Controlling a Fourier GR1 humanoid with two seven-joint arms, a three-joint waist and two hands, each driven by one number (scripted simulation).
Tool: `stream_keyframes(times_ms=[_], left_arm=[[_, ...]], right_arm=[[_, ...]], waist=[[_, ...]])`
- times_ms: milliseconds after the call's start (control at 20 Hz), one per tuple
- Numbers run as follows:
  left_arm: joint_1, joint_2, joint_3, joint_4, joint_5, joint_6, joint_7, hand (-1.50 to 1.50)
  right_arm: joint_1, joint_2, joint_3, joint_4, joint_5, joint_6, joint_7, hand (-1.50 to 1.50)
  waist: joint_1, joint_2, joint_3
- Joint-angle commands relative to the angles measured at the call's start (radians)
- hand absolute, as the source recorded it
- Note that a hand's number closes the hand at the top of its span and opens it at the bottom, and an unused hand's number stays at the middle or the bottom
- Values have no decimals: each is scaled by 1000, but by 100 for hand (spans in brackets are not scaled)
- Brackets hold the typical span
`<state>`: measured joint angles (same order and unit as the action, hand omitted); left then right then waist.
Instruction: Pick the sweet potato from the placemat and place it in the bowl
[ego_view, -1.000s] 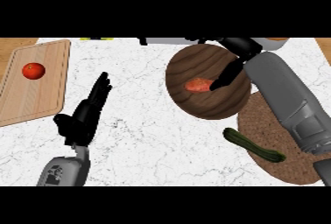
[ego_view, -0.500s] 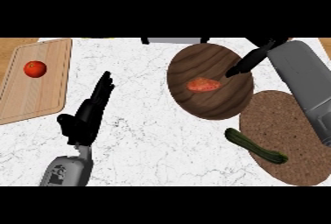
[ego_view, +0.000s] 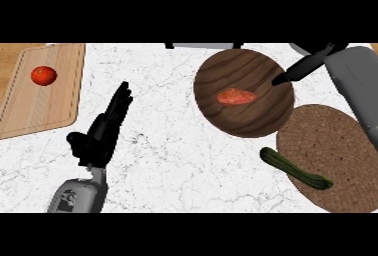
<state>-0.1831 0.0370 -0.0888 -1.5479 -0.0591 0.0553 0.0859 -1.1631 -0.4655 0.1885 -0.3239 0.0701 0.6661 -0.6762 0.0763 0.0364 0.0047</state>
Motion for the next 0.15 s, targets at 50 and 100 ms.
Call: stream_keyframes(times_ms=[50, 100], left_arm=[[9, -6, -13, -14, -8, 4, 6, 0], [-5, -4, -1, 7, -4, 3, -6, 0]], right_arm=[[33, -45, 5, -13, -24, 246, -174, -150], [57, -38, 18, -26, -24, 253, -183, -150]], waist=[[13, 6, 2], [3, 9, 1]])
